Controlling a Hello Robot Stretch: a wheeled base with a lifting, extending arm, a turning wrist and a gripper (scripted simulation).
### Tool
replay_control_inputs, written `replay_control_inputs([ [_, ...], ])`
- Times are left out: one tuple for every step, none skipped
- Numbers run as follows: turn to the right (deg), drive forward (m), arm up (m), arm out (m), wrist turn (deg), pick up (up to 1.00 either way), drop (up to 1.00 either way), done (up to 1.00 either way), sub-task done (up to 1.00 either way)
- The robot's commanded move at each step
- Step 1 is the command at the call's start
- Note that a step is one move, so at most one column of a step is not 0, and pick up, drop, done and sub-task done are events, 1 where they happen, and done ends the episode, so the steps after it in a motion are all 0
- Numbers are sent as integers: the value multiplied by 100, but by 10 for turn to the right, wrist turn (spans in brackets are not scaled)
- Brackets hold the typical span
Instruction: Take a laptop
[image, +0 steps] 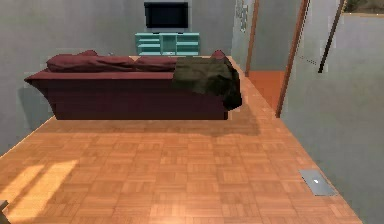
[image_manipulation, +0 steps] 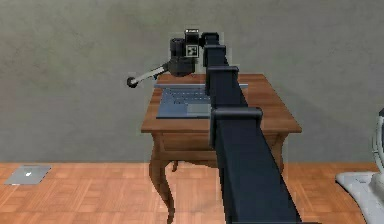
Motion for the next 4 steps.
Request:
replay_control_inputs([
  [0, 0, 0, 0, 360, 0, 0, 0, 0],
  [0, 0, -18, 0, 0, 0, 0, 0, 0],
  [0, 0, 0, 0, 0, 100, 0, 0, 0],
  [0, 0, 10, 0, 0, 0, 0, 0, 0],
])
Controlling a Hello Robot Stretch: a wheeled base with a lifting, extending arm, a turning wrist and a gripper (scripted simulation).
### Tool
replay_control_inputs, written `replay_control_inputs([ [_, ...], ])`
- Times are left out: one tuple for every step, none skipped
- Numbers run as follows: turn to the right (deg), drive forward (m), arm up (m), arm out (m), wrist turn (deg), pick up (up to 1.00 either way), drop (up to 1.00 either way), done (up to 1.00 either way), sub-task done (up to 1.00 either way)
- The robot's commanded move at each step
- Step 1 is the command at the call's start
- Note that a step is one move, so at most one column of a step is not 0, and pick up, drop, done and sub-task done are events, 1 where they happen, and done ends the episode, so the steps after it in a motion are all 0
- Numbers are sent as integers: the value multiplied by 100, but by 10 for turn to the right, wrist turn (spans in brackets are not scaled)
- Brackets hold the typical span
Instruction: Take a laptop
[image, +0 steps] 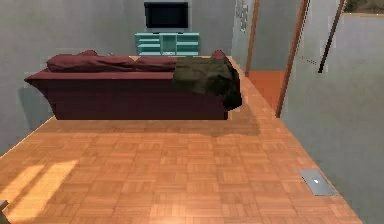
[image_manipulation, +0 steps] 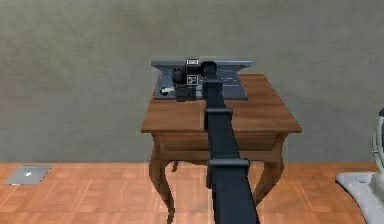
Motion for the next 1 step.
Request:
replay_control_inputs([
  [0, 0, 0, 0, 0, 0, 0, 100, 0],
])
